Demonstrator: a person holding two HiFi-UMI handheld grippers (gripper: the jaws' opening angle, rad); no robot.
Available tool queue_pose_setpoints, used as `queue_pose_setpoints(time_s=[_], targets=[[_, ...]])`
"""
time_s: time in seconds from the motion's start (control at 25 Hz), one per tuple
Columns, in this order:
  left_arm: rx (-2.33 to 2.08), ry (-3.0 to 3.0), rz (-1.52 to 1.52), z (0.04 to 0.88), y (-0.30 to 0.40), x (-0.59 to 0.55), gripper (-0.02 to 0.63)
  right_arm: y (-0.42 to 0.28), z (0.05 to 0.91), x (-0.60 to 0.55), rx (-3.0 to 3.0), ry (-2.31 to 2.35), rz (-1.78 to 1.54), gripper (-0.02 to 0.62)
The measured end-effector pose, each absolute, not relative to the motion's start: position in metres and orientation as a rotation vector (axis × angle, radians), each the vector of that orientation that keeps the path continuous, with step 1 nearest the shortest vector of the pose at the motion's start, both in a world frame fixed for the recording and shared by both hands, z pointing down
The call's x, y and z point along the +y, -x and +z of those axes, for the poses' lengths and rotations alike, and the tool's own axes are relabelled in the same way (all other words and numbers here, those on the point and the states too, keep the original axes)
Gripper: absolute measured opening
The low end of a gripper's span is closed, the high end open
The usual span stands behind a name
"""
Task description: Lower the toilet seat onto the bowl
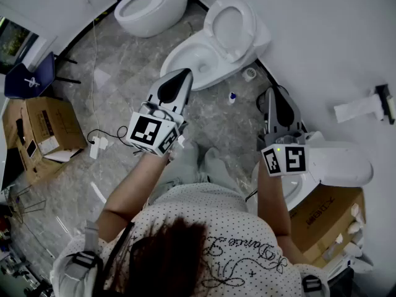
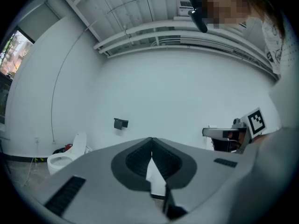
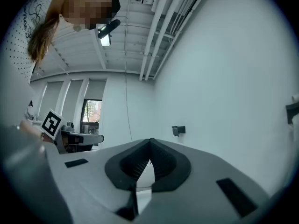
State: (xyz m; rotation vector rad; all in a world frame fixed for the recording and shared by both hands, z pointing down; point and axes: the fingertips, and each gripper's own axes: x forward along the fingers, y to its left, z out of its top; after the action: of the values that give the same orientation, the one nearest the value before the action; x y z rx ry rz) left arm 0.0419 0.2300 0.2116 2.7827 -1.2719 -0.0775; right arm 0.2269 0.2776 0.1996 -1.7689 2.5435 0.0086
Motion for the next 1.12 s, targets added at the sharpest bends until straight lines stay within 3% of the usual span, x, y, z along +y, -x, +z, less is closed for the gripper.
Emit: queue_pose_setpoints(time_s=[0.64,0.76,0.92,1.12], targets=[[-1.309,-2.776,-0.062,0.207,-0.09,0.232,0.005,-0.276,0.197,0.271,2.519,1.622,-0.059,0.014],[-1.336,-2.776,-0.052,0.206,-0.098,0.23,0.016,-0.281,0.199,0.264,2.549,1.606,-0.055,0.056],[-1.357,-2.767,-0.03,0.205,-0.104,0.223,0.093,-0.283,0.203,0.25,2.556,1.594,-0.088,0.215],[-1.358,-2.751,-0.047,0.208,-0.101,0.199,0.196,-0.275,0.195,0.231,2.554,1.579,-0.024,0.267]])
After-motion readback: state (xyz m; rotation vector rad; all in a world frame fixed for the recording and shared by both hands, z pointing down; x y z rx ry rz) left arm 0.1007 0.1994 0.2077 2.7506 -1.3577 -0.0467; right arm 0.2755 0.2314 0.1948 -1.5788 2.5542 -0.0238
